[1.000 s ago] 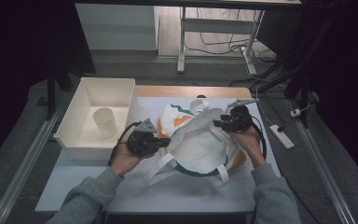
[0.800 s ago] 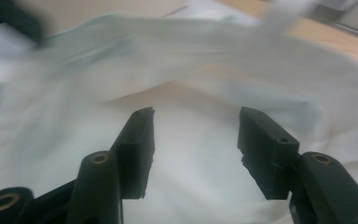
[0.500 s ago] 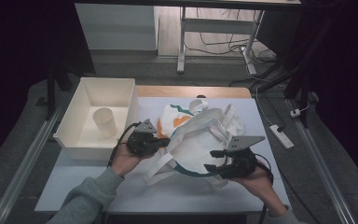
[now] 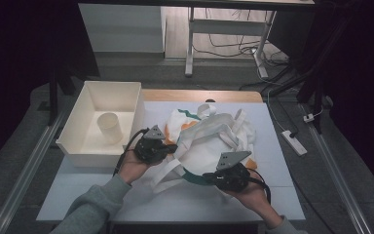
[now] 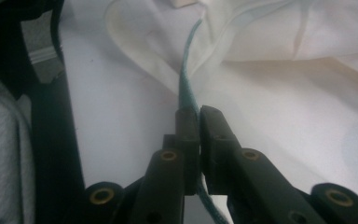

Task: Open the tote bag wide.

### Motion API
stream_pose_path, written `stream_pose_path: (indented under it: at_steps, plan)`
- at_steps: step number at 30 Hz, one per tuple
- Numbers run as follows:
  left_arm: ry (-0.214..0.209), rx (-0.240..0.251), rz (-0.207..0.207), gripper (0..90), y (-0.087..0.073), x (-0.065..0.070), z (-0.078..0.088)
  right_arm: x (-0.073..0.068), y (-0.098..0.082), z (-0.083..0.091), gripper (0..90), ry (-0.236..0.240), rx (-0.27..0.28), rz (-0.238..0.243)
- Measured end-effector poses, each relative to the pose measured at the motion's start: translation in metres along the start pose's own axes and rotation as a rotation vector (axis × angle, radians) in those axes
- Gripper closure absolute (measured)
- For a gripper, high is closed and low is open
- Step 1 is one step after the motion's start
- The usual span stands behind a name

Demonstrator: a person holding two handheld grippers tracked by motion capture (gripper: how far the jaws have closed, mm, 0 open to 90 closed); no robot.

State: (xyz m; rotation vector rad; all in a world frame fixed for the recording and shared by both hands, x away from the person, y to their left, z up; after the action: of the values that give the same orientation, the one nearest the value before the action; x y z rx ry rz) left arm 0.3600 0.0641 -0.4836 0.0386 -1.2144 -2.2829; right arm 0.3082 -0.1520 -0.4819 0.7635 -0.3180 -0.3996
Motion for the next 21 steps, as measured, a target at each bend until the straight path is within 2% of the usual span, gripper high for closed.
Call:
stream_pose_path:
  at_steps: [3,8,11,14,18,20,21]
  plan:
    - [0.023,0.002,-0.005,83.3,0.002,-0.001,-0.003,-0.001,-0.002,-0.003,87.6,0.003,-0.006,0.009]
    - [0.060,0.034,-0.007,54.3,0.015,-0.004,-0.006,-0.002,-0.003,-0.006,87.7,0.011,-0.015,0.008]
    - [0.064,0.038,-0.009,48.2,0.027,-0.008,-0.011,-0.002,-0.005,-0.006,87.7,0.022,-0.015,-0.006]
    - [0.066,0.026,-0.012,47.4,0.038,-0.013,-0.022,-0.002,-0.005,-0.007,87.7,0.025,-0.015,-0.010]
    - [0.113,0.012,-0.011,49.1,0.047,-0.025,-0.037,-0.003,-0.006,-0.006,87.8,0.029,-0.012,-0.004]
    - [0.114,0.017,0.002,57.0,0.047,-0.032,-0.041,-0.005,-0.006,-0.005,87.8,0.039,-0.003,-0.002]
    - [0.103,0.016,0.006,67.8,0.047,-0.036,-0.043,-0.006,-0.006,-0.005,87.8,0.043,0.002,0.001]
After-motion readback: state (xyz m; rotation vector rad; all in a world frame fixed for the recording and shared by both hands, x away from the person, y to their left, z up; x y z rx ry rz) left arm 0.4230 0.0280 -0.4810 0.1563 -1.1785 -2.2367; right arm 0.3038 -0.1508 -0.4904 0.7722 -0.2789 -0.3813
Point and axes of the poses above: each handheld gripper's, and its own axes: z roughly backward along the jaws, y roughly out of its top, x roughly to its right, the point moved 5 cm from there along -z, roughly forward along the jaws, and after that the axes turned 11 degrees about -y, right-handed, at the moved point
